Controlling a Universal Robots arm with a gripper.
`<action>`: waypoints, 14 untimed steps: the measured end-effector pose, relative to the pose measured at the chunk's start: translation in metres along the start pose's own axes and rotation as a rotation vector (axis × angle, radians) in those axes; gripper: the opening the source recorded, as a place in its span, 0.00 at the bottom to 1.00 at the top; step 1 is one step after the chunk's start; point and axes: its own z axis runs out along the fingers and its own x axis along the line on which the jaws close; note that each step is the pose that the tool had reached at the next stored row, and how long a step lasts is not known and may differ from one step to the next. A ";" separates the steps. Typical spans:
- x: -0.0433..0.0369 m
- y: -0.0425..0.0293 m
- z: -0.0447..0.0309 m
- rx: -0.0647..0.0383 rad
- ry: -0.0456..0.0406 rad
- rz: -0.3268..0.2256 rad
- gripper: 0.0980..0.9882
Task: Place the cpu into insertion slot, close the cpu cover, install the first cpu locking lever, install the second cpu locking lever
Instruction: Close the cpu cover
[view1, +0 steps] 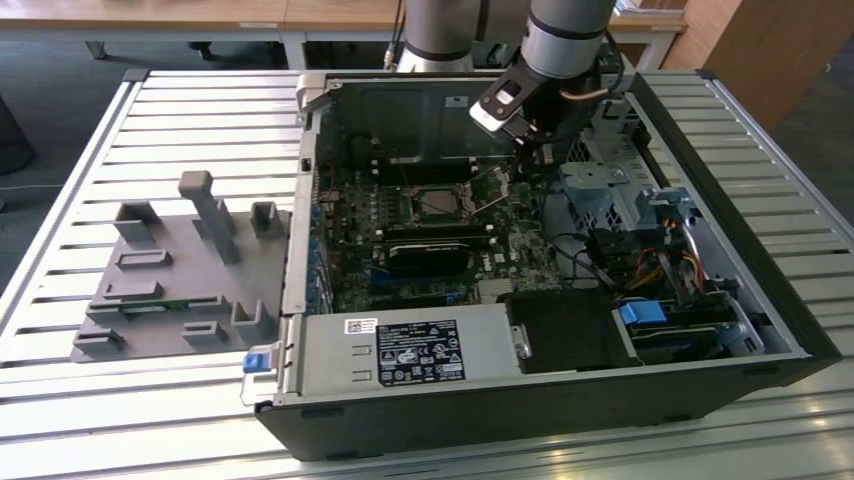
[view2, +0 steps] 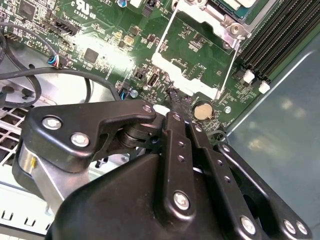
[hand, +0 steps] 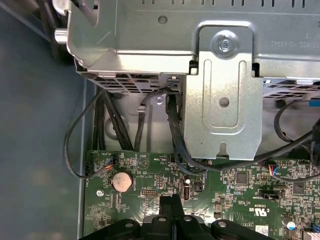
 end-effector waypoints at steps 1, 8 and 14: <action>0.0000 0.0000 0.0002 0.000 -0.0002 0.000 0.01; 0.0000 -0.0013 0.0007 0.000 0.0002 0.000 0.01; 0.0001 -0.0063 0.0007 0.000 0.0000 0.000 0.01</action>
